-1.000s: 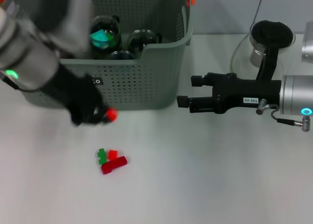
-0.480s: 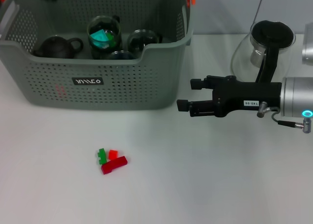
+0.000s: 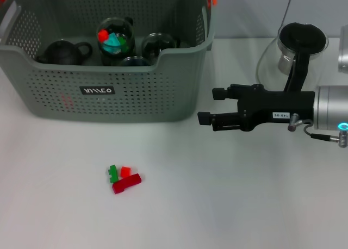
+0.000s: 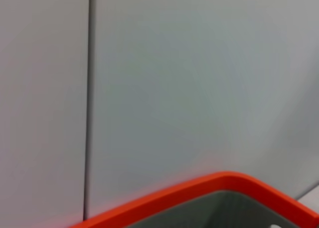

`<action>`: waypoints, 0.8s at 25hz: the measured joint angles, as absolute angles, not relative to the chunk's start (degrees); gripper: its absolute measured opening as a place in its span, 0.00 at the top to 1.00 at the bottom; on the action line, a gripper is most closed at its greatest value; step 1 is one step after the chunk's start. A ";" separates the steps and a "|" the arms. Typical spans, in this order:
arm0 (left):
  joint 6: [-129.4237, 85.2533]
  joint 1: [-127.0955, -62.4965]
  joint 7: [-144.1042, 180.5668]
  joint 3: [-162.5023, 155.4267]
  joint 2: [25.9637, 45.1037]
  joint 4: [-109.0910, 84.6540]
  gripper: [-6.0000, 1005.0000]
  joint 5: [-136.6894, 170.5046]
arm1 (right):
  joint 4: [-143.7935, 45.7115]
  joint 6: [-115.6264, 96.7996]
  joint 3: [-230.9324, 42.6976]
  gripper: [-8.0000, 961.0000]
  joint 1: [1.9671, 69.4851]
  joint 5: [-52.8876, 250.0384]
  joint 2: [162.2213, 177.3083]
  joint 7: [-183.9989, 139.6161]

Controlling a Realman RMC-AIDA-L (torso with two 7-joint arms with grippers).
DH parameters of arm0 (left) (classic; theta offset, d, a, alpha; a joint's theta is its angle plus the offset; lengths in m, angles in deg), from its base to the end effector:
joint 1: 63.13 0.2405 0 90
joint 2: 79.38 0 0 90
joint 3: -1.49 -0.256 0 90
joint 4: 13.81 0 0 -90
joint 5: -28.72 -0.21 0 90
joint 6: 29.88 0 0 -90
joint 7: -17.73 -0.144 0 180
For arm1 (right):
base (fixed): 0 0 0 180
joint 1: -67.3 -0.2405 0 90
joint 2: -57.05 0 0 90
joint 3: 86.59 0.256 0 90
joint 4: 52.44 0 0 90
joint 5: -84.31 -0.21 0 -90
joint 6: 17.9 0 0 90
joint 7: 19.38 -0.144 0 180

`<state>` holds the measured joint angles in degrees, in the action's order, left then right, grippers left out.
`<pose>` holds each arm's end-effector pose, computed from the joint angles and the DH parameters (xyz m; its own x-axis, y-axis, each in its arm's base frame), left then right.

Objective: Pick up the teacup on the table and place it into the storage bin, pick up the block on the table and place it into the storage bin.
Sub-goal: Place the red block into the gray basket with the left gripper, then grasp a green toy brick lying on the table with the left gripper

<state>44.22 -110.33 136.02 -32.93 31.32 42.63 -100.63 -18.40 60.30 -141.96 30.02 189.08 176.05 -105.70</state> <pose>-0.1830 0.4602 0.1417 0.7571 0.4054 0.5123 0.6443 -0.5933 -0.4826 0.2110 0.3657 -0.0358 0.8002 -0.3693 -0.4725 -0.4596 -0.8838 -0.0875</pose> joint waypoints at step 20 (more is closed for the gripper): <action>82.70 -86.64 114.31 -39.63 38.70 64.95 0.07 -80.73 | -18.33 59.80 -141.44 0.05 29.83 188.63 175.90 -104.20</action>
<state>82.70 -86.64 114.31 -39.63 38.70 64.95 -80.73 -18.33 59.80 -141.44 29.83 188.63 175.90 -104.20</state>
